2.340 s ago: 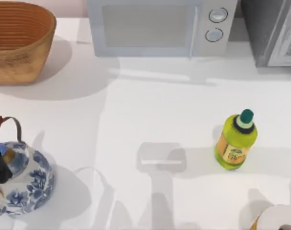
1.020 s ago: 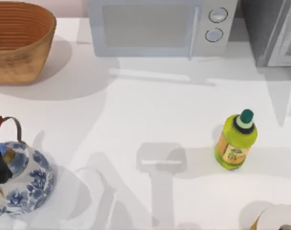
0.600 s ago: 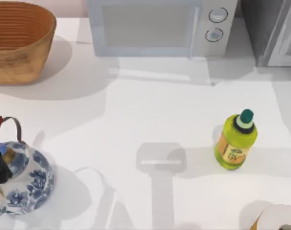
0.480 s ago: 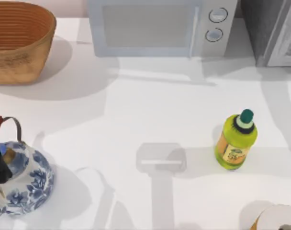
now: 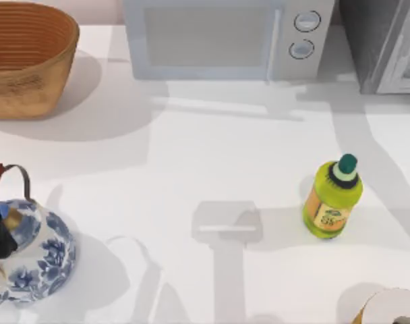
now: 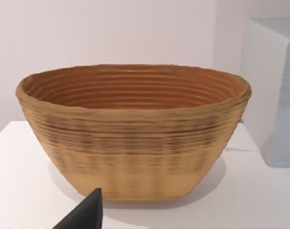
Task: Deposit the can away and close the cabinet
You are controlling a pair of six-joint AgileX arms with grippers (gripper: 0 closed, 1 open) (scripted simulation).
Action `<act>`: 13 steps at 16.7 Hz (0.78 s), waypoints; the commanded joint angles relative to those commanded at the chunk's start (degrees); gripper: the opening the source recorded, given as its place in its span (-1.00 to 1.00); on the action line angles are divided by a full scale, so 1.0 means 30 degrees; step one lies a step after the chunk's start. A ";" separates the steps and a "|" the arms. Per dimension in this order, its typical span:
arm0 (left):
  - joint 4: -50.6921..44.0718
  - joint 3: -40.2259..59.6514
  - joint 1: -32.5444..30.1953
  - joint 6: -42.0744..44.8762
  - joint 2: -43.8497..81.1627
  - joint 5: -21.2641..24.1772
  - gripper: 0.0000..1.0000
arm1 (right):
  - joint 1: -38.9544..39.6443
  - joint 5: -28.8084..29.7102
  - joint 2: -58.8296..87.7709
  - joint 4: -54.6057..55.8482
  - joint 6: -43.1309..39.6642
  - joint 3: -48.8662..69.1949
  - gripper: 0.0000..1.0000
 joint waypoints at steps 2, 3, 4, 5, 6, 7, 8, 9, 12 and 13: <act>0.0000 0.0000 0.0000 0.0000 0.0000 0.0000 1.00 | 0.0000 0.0000 0.0000 0.0000 0.0000 0.0000 1.00; 0.0000 0.0000 0.0000 0.0000 0.0000 0.0000 1.00 | -0.0346 0.0258 -0.0386 -0.0096 -0.0180 0.0115 1.00; 0.0000 0.0000 0.0000 0.0000 0.0000 0.0000 1.00 | -0.0377 0.0201 -0.0319 -0.0076 -0.0180 0.0178 1.00; 0.0000 0.0000 0.0000 0.0000 0.0000 0.0000 1.00 | -0.0502 0.0036 -0.0052 0.0002 -0.0185 0.0382 1.00; 0.0000 0.0000 0.0000 0.0000 0.0000 0.0000 1.00 | -0.0684 -0.0151 0.0312 0.0106 -0.0192 0.0657 1.00; 0.0000 0.0000 0.0000 0.0000 0.0000 0.0000 1.00 | -0.0863 -0.0345 0.0688 0.0204 -0.0191 0.0931 1.00; 0.0000 0.0000 0.0000 0.0000 0.0000 0.0000 1.00 | -0.1047 -0.0561 0.1104 0.0288 -0.0177 0.1183 1.00; 0.0000 0.0000 0.0000 0.0000 0.0000 0.0000 1.00 | -0.1258 -0.0766 0.1521 0.0389 -0.0165 0.1427 1.00; 0.0000 0.0000 0.0000 0.0000 0.0000 0.0000 1.00 | -0.1914 -0.1274 0.2462 0.0733 -0.0155 0.2132 1.00; 0.0000 0.0000 0.0000 0.0000 0.0000 0.0000 1.00 | -0.1953 -0.1303 0.2501 0.0752 -0.0156 0.2169 1.00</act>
